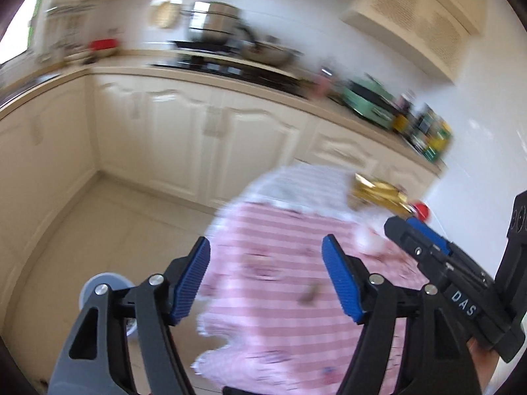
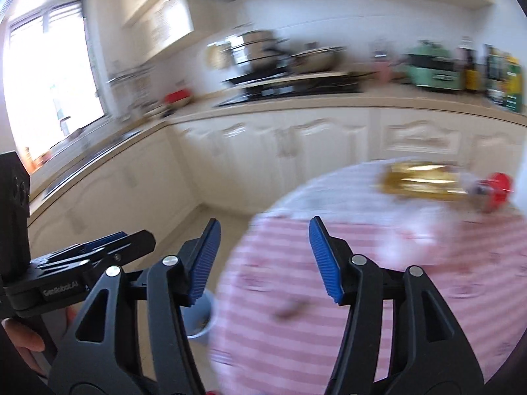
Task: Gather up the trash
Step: 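Move both open tools back over the table, then grasp the white plastic bag with the left tool while the right grasps the gold foil bag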
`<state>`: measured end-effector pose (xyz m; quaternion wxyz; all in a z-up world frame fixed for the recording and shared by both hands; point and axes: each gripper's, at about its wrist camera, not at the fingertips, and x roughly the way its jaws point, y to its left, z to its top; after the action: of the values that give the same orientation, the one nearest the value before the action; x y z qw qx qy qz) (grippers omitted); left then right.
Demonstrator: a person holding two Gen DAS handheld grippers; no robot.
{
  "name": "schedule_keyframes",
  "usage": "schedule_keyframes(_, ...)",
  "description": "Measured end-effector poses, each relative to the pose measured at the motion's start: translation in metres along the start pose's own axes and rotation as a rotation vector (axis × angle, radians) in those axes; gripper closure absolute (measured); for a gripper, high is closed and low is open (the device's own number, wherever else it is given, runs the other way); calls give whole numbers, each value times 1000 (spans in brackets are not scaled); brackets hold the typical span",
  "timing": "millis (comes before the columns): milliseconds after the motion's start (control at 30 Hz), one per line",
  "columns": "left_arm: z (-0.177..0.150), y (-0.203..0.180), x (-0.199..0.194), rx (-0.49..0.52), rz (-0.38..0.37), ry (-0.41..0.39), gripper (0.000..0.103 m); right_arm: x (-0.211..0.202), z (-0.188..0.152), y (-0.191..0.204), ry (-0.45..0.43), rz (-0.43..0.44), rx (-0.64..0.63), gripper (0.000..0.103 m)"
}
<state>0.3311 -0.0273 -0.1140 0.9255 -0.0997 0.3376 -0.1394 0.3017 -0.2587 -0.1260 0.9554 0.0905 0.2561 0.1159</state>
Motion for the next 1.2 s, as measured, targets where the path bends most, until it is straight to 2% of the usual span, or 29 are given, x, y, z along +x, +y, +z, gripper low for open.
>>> schedule_keyframes(100, -2, -56, 31, 62, -74, 53, 32, -13, -5, -53, 3, -74, 52, 46)
schedule_keyframes(200, -4, -92, 65, 82, -138, 110, 32, -19, -12, -96, 10, -130, 102, 46)
schedule_keyframes(333, -7, -124, 109, 100, -156, 167, 32, -20, -20, -141, 31, -171, 146, 46)
schedule_keyframes(467, -8, -130, 142, 103, -152, 210, 32, -14, -25, -166, 50, -176, 181, 46)
schedule_keyframes(733, 3, -132, 202, 52, -133, 264, 32, 6, -25, -188, 82, -179, 206, 45)
schedule_keyframes(900, 4, -132, 230, 27, -163, 310, 33, 11, -23, -199, 93, -186, 223, 45)
schedule_keyframes(933, 2, -133, 234, 34, -169, 325, 37, 12, -22, -201, 92, -186, 228, 45)
schedule_keyframes(967, 0, -134, 238, 39, -189, 340, 57, 12, -21, -203, 91, -188, 233, 44)
schedule_keyframes(1067, -5, -132, 235, 42, -221, 350, 68, 13, -17, -206, 84, -197, 232, 44)
schedule_keyframes(1133, -6, -131, 226, 70, -241, 333, 72, 14, -12, -208, 72, -196, 233, 43)
schedule_keyframes(1200, -7, -127, 212, 83, -240, 304, 81, 17, -6, -208, 64, -192, 234, 42)
